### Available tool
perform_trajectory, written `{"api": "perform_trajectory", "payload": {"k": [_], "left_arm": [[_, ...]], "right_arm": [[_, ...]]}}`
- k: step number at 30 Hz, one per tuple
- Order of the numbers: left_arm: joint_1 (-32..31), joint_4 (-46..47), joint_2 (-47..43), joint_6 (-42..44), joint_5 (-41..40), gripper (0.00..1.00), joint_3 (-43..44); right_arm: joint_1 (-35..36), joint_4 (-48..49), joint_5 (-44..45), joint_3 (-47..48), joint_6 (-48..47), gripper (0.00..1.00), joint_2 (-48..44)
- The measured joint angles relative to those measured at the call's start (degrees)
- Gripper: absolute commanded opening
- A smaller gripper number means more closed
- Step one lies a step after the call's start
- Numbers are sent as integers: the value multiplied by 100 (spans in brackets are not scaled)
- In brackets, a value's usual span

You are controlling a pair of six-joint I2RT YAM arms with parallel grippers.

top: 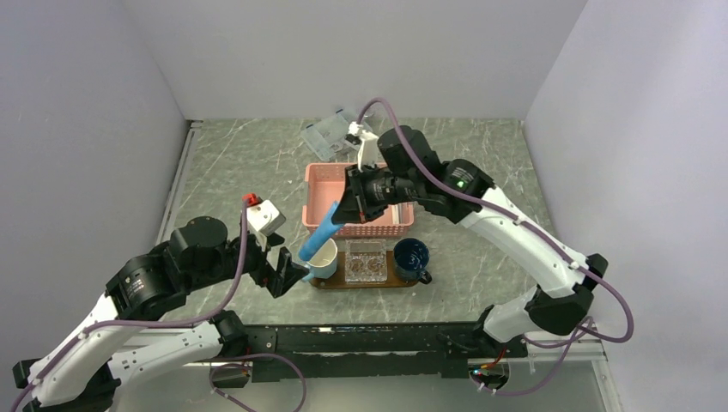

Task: Prepare toiletry sets of a toothbrush and toothpaste on the tray

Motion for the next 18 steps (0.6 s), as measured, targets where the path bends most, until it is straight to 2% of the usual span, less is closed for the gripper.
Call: {"api": "perform_trajectory", "payload": {"k": [6,11,18], "left_arm": [[2,164,-76,-223,-413,99,-44],[2,201,-175,-404,-868,100,-208],[26,170,-195,-575,-1381,99,-442]], "right_arm": [[2,-870,894,542,-601,0,-221],[144,-1615,1976,820,-1113,0,-221],[527,-2140,2957,903,-1508,0,-42]]}}
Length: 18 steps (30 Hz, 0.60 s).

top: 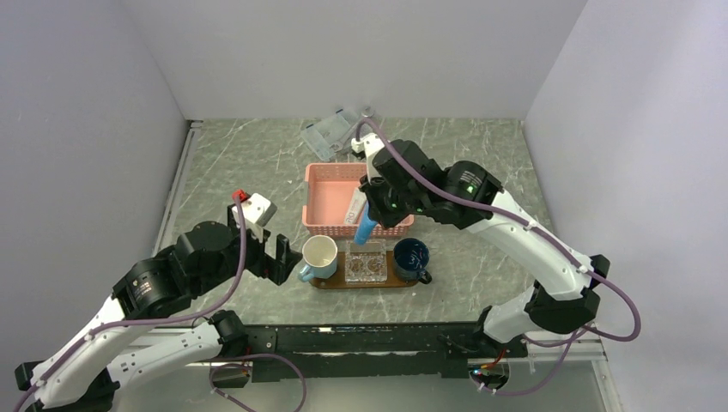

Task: Prepare toiletry sets of a toothbrush and toothpaste on the tray

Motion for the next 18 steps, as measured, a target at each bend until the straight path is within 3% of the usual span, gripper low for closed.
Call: {"api": "perform_trajectory", "payload": {"k": [6,13,18], "left_arm": [[433,-9,0,-24,-125,99,-76],[1847,31,4,79,474,99,-348],[2350,111,9,133,874,99,-511]], "right_arm": [[129,-76,319,-81,-57,0,192],[188,-7,540,-450,44,0,192],[229,155,684,-772,170,0,203]]}}
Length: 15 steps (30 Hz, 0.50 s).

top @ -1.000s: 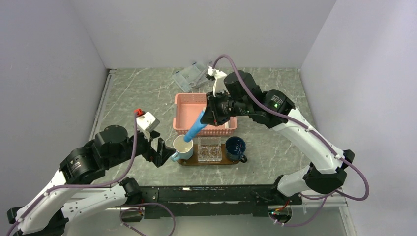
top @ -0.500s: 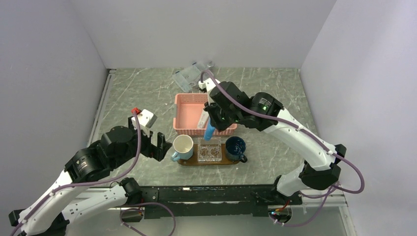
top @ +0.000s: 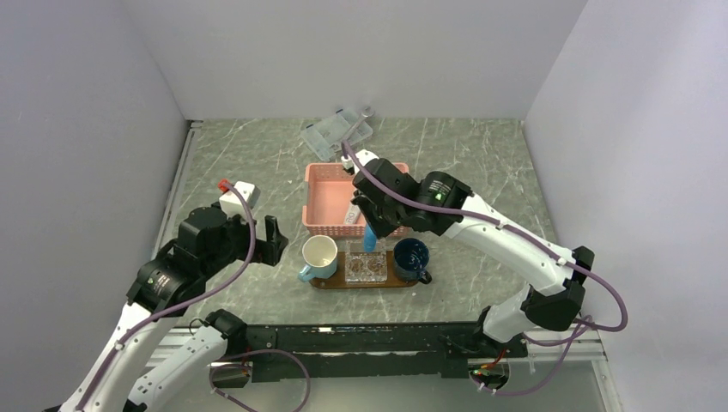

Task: Prepare toiletry sets of a toothbrush and toothpaste on the tray

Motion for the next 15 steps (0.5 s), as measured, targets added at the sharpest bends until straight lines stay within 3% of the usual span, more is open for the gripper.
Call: {"api": "perform_trajectory", "payload": {"k": [15], "left_arm": [[66,356,-234,101,463,99,-551]], "right_arm": [[0,376,247,-402,186,0,70]]}}
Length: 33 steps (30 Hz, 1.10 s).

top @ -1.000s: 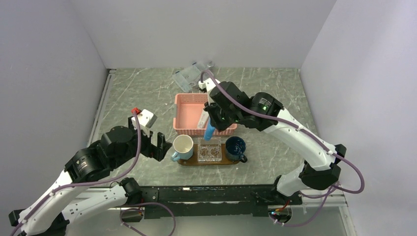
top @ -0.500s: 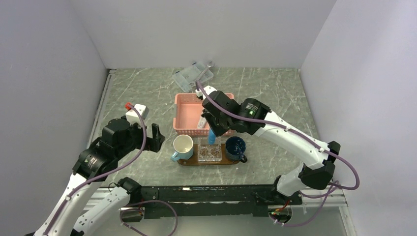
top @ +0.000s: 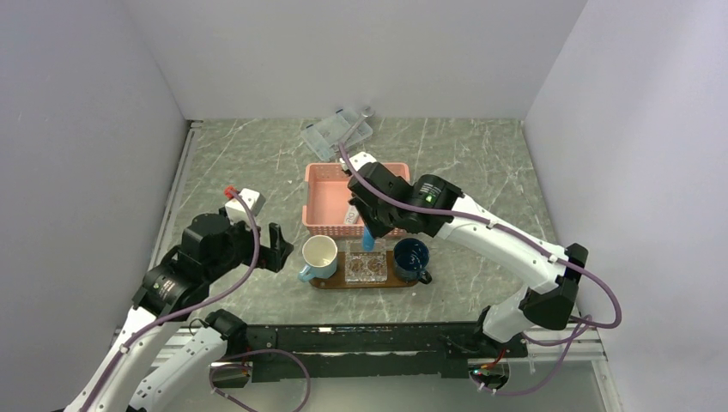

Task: Prepare toiletry sets of a toothbrush and toothpaste on the tray

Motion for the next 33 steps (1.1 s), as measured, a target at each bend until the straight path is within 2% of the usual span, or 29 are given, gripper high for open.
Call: {"api": "perform_trajectory", "payload": {"k": [21,33], "left_arm": [[0,258,-236,2,190,99,-254],[0,341,-262,4,192,99,-319]], "right_arm": [[0,264,138,-435,74,0,149],[70,658,179,-1167,229,0,44]]}}
